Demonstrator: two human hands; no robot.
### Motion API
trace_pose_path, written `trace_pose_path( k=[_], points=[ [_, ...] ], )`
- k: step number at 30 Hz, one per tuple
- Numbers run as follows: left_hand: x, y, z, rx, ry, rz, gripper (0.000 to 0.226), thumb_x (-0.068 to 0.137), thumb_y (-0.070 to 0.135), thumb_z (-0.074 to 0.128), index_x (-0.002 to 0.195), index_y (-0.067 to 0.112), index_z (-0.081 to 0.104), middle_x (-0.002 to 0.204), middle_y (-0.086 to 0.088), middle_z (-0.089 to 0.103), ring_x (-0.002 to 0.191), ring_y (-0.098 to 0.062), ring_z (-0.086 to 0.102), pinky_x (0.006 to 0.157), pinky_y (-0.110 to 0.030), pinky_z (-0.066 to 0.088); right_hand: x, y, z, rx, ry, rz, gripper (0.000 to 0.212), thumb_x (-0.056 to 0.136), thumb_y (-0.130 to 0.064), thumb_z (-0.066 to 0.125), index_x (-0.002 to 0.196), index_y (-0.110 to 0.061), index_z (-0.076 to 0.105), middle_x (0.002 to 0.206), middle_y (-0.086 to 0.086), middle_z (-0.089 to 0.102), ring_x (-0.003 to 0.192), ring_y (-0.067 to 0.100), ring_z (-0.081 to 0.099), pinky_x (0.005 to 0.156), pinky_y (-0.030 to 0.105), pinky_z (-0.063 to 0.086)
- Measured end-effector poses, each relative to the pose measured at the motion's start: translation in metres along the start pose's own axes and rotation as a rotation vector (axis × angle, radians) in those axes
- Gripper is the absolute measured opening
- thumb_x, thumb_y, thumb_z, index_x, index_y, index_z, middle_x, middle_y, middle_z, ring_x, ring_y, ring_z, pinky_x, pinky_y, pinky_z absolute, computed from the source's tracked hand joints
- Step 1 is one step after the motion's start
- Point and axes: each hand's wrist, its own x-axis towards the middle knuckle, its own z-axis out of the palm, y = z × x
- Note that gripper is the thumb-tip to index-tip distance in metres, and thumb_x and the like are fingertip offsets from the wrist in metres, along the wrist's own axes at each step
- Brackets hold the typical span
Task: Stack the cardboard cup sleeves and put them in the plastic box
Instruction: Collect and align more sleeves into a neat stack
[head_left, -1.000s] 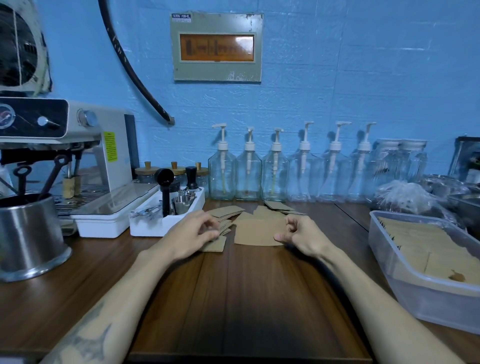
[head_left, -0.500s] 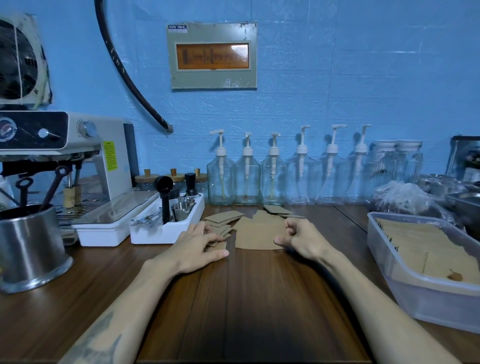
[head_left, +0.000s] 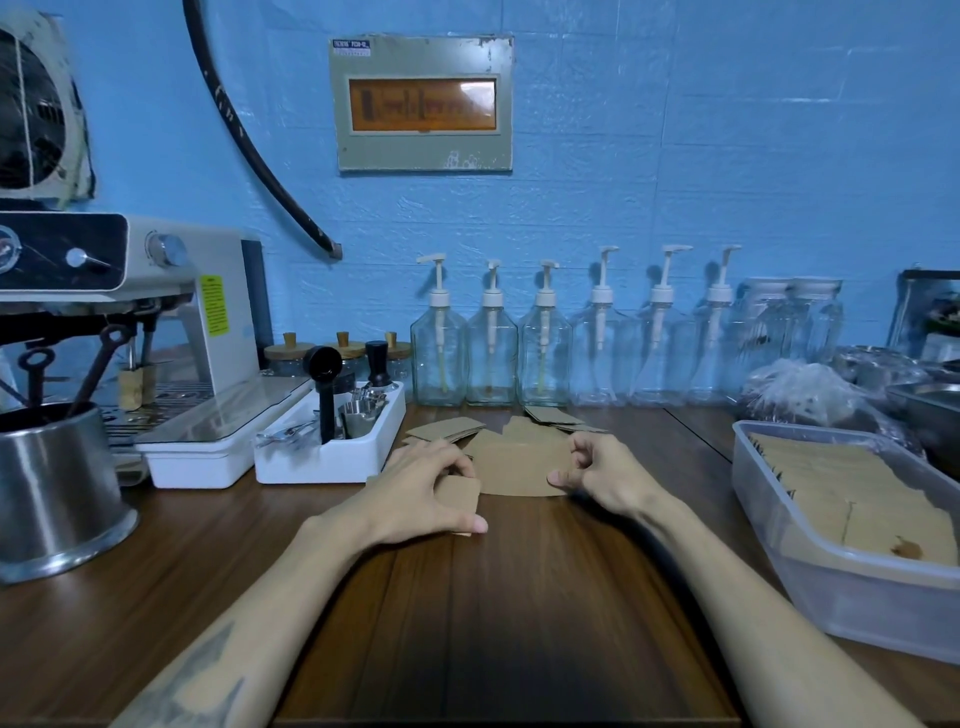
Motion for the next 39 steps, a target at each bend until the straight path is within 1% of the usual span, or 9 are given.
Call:
trace_pose_path(
  k=[5, 8, 14, 20, 23, 26, 28, 34, 39],
  points=[
    [0.005, 0.01, -0.004, -0.302, 0.082, 0.032, 0.027, 0.077, 0.032, 0.082, 0.099, 0.03, 0.067, 0.107, 0.009, 0.068, 0.106, -0.006, 0.058, 0.097, -0.026, 0.045, 0.001, 0.002, -0.001, 0.011, -0.015, -0.012, 0.034, 0.08, 0.007, 0.072, 0.082, -0.01, 0.043, 0.063, -0.002, 0.03, 0.044, 0.001, 0.043, 0.055, 0.013, 0.045],
    [0.006, 0.018, -0.018, -0.508, 0.243, 0.069, 0.023, 0.086, 0.012, 0.074, 0.103, 0.027, 0.07, 0.104, 0.012, 0.069, 0.095, 0.006, 0.06, 0.086, -0.01, 0.045, 0.002, 0.003, -0.001, 0.038, -0.041, -0.015, 0.03, 0.078, 0.013, 0.068, 0.087, -0.009, 0.049, 0.067, -0.002, 0.029, 0.066, 0.013, 0.054, 0.068, 0.026, 0.056],
    [0.007, 0.016, -0.024, -1.051, 0.475, -0.216, 0.013, 0.088, 0.008, 0.071, 0.099, 0.01, 0.063, 0.087, -0.009, 0.071, 0.07, -0.011, 0.064, 0.063, -0.019, 0.047, 0.001, 0.0, 0.0, 0.035, -0.062, -0.056, 0.038, 0.081, 0.012, 0.067, 0.107, -0.014, 0.058, 0.064, 0.0, 0.034, 0.058, 0.02, 0.052, 0.058, 0.026, 0.052],
    [0.008, -0.002, -0.016, -0.865, 0.401, -0.299, 0.029, 0.088, -0.008, 0.065, 0.105, 0.005, 0.046, 0.077, -0.015, 0.06, 0.057, -0.017, 0.063, 0.055, -0.025, 0.055, 0.001, 0.001, 0.001, 0.054, -0.046, -0.06, 0.039, 0.085, 0.014, 0.059, 0.11, -0.016, 0.06, 0.062, 0.0, 0.041, 0.067, 0.022, 0.062, 0.065, 0.029, 0.055],
    [0.009, -0.008, -0.005, -0.472, 0.267, -0.223, 0.05, 0.087, 0.005, 0.071, 0.126, 0.017, 0.043, 0.083, -0.008, 0.056, 0.073, -0.02, 0.062, 0.073, -0.034, 0.053, -0.001, -0.001, 0.002, 0.082, -0.063, -0.067, 0.04, 0.084, 0.017, 0.056, 0.111, -0.013, 0.06, 0.062, 0.0, 0.042, 0.062, 0.017, 0.06, 0.067, 0.03, 0.056],
    [0.006, -0.009, 0.005, -0.132, 0.153, -0.133, 0.061, 0.09, 0.028, 0.069, 0.138, 0.041, 0.034, 0.126, 0.004, 0.055, 0.109, -0.016, 0.056, 0.097, -0.04, 0.047, -0.002, -0.004, 0.003, 0.121, -0.115, -0.067, 0.047, 0.08, 0.02, 0.052, 0.109, -0.016, 0.061, 0.064, 0.004, 0.044, 0.061, 0.018, 0.06, 0.065, 0.028, 0.052],
    [0.006, -0.007, 0.009, -0.083, 0.135, -0.093, 0.061, 0.091, 0.036, 0.065, 0.141, 0.044, 0.032, 0.145, 0.01, 0.041, 0.127, -0.016, 0.047, 0.106, -0.045, 0.042, -0.004, -0.008, 0.004, 0.123, -0.162, -0.068, 0.052, 0.074, 0.015, 0.054, 0.109, -0.023, 0.063, 0.068, 0.008, 0.048, 0.065, 0.021, 0.06, 0.067, 0.029, 0.05],
    [0.011, -0.007, 0.018, -0.033, 0.146, -0.087, 0.057, 0.092, 0.048, 0.056, 0.14, 0.048, 0.027, 0.141, 0.0, 0.049, 0.129, -0.024, 0.045, 0.107, -0.047, 0.039, -0.007, -0.014, 0.014, 0.109, -0.196, -0.115, 0.046, 0.08, -0.012, 0.071, 0.12, -0.031, 0.062, 0.094, 0.02, 0.066, 0.079, 0.026, 0.062, 0.079, 0.039, 0.055],
    [0.009, -0.003, 0.018, -0.019, 0.138, -0.012, 0.053, 0.096, 0.044, 0.053, 0.141, 0.052, 0.026, 0.144, 0.009, 0.047, 0.13, -0.019, 0.043, 0.107, -0.042, 0.035, -0.006, -0.009, 0.019, -0.002, -0.103, -0.178, 0.049, 0.087, -0.016, 0.07, 0.125, -0.044, 0.057, 0.103, -0.002, 0.062, 0.089, 0.019, 0.06, 0.087, 0.033, 0.053]
  ],
)
